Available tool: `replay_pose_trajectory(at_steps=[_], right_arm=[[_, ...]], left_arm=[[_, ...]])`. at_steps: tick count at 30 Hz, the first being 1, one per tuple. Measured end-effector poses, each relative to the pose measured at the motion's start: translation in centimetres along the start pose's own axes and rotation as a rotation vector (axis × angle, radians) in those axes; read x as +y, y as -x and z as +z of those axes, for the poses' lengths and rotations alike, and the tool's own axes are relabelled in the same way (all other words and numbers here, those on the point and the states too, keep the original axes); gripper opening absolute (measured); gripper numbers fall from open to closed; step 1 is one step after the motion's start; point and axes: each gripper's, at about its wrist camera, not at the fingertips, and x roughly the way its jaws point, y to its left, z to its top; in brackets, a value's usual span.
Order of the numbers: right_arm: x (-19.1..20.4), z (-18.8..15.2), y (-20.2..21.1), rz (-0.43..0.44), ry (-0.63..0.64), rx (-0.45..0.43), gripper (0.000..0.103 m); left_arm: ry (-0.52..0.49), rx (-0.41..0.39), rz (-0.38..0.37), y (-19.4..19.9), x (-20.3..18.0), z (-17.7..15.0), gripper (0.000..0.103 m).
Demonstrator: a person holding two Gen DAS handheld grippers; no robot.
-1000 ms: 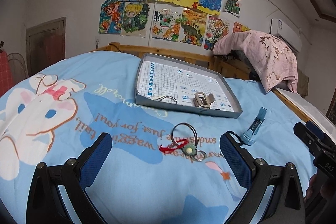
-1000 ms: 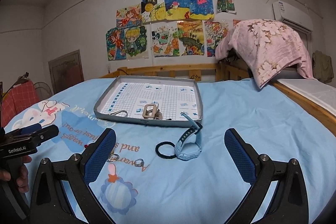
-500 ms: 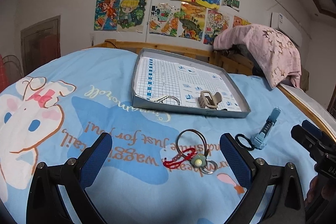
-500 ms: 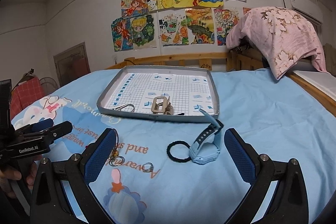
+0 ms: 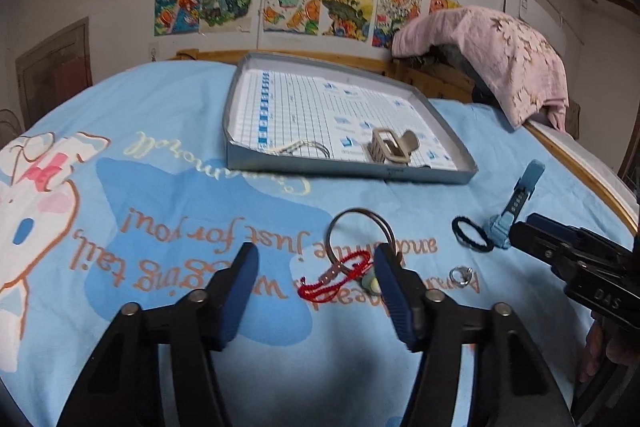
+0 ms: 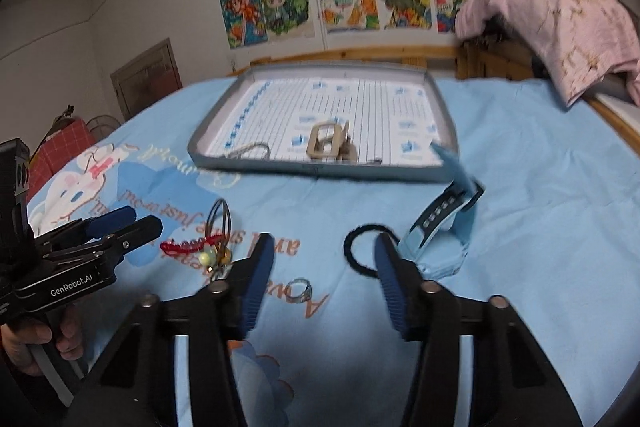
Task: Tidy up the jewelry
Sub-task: 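Grasp the red beaded bracelet with the left tool while the right tool grasps a small silver ring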
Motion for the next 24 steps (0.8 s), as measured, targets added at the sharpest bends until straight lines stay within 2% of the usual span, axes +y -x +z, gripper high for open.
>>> replay_pose_trajectory(at_steps=[2, 4, 6, 11, 18, 20, 22, 24], right_arm=[[0.0, -0.2, -0.8, 0.006, -0.004, 0.029, 0.040], [0.2, -0.4, -1.6, 0.008, 0.000, 0.059, 0.032], [0.4, -0.6, -2.2, 0.010, 0.010, 0.089, 0.028], [0.9, -0.8, -3.5, 0.005, 0.024, 0.139, 0.023], [1.1, -1.0, -4.7, 0.013, 0.024, 0.193, 0.023], [1.1, -1.1, -5.2, 0.012, 0.023, 0.210, 0.023], [1.2, -1.2, -5.7, 0.008, 0.021, 0.232, 0.016], [1.0, -1.3, -5.9, 0.010, 0.012, 0.242, 0.015]], left_arm=[[-0.001, 0.022, -0.010, -0.5, 0.0, -0.1, 0.046], [0.000, 0.048, -0.020, -1.0, 0.0, -0.2, 0.041], [0.001, 0.069, -0.028, -1.5, 0.0, -0.4, 0.038], [0.005, 0.113, -0.038, -2.5, 0.1, -0.6, 0.030], [0.002, 0.135, -0.048, -3.1, 0.0, -0.9, 0.026], [0.005, 0.144, -0.050, -3.3, 0.1, -0.9, 0.021], [0.012, 0.154, -0.054, -3.6, 0.2, -0.9, 0.015], [0.017, 0.162, -0.061, -3.7, 0.3, -0.9, 0.012]])
